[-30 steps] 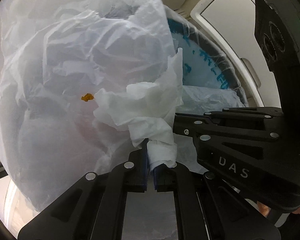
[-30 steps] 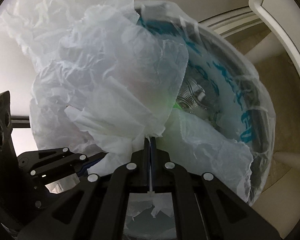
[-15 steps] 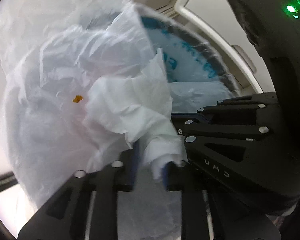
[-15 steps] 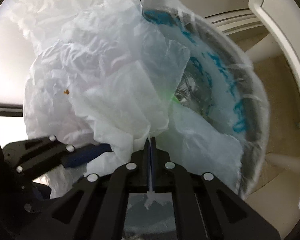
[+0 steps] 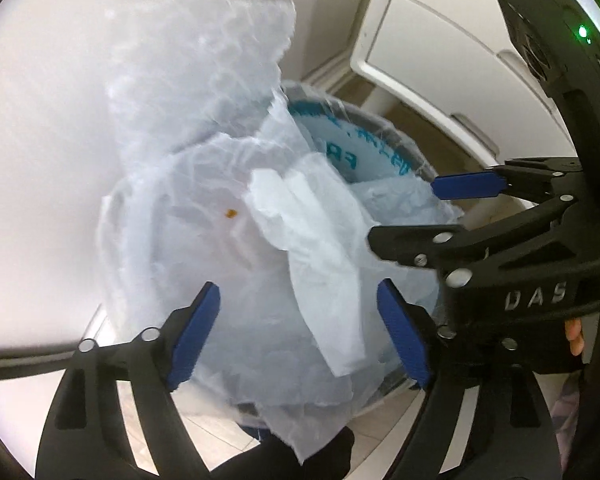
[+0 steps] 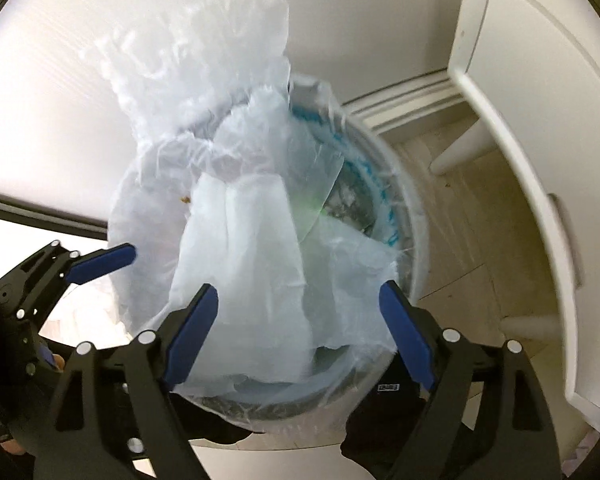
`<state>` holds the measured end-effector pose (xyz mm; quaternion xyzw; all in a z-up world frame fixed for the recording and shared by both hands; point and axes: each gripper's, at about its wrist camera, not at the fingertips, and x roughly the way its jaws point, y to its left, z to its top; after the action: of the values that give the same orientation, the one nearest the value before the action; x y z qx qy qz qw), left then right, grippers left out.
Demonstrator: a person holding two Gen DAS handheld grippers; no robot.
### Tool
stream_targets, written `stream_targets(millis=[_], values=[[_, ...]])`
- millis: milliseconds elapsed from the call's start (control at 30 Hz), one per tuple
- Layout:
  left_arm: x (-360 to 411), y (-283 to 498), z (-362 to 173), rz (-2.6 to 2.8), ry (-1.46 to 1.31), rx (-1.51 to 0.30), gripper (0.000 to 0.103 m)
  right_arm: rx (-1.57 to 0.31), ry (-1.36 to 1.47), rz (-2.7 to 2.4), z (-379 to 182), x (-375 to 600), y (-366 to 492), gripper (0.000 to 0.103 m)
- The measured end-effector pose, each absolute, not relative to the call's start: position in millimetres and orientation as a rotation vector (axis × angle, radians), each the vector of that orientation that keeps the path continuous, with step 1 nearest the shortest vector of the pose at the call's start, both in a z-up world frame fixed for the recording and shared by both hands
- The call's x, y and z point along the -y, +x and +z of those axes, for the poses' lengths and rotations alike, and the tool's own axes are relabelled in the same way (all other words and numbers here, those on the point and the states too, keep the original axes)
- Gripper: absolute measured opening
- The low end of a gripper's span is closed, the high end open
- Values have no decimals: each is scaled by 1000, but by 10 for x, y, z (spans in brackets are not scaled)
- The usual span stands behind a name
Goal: Collect trash
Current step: 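Withdraw the right gripper and move it back toward the bedside table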
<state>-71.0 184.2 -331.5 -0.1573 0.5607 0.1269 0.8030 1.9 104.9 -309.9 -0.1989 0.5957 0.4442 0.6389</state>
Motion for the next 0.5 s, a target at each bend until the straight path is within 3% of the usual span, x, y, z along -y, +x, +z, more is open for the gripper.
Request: stream_targets(millis=[67, 100, 333, 500], values=[[-1813, -762, -3223, 298, -327, -1178, 92, -1326, -440, 1013, -2952, -946, 29, 81], [-1805, -781, -3180, 306, -323, -1169, 96, -1318, -435, 1012, -2910, -918, 51, 88], [-1750, -953, -2751, 341, -300, -1070, 97, -1207, -352, 1006, -2452, -677, 111, 96], [-1703, -975, -2372, 370, -257, -1008, 97, -1103, -287, 1013, -2126, -561, 215, 96]])
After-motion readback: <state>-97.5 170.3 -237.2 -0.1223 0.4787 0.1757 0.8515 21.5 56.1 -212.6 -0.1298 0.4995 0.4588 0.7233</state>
